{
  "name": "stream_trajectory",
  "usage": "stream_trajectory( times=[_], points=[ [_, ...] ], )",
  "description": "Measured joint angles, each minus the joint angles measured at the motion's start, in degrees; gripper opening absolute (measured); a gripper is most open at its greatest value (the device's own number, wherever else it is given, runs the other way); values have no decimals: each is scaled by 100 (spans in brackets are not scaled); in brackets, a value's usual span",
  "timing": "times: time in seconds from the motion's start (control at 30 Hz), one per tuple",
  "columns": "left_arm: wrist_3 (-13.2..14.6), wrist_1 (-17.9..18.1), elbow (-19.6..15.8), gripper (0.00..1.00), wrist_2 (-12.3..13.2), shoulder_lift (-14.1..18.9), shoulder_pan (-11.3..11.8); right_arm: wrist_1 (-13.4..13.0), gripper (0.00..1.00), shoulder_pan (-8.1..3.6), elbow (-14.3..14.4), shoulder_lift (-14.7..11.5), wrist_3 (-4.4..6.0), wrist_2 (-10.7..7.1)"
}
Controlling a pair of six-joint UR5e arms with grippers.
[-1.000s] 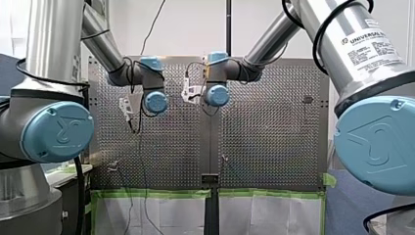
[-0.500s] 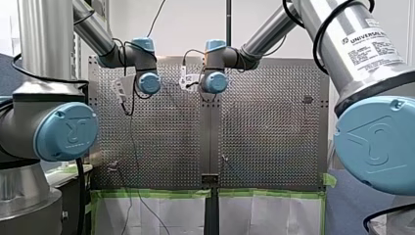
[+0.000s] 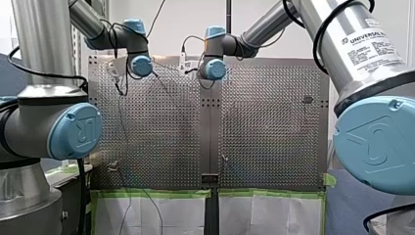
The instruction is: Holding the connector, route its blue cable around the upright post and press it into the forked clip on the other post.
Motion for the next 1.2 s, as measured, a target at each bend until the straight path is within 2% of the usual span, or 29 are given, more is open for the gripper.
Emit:
stream_trajectory(
  times=[0.3,0.47,0.7,0.93,1.2],
  points=[
    [-18,-32,267,0,350,-211,147,88,0,-104,-456,0,27,-214],
    [-72,-47,478,0,568,-458,231,53,0,-195,-702,5,58,-295],
    [-229,-165,806,0,706,-801,356,-68,0,-317,-1006,14,123,-549],
    [-471,-285,928,0,979,-1149,613,-129,0,-368,-1049,41,186,-729],
    [-690,-278,933,0,1369,-1217,999,-113,0,-408,-1055,106,237,-842]
  ],
)
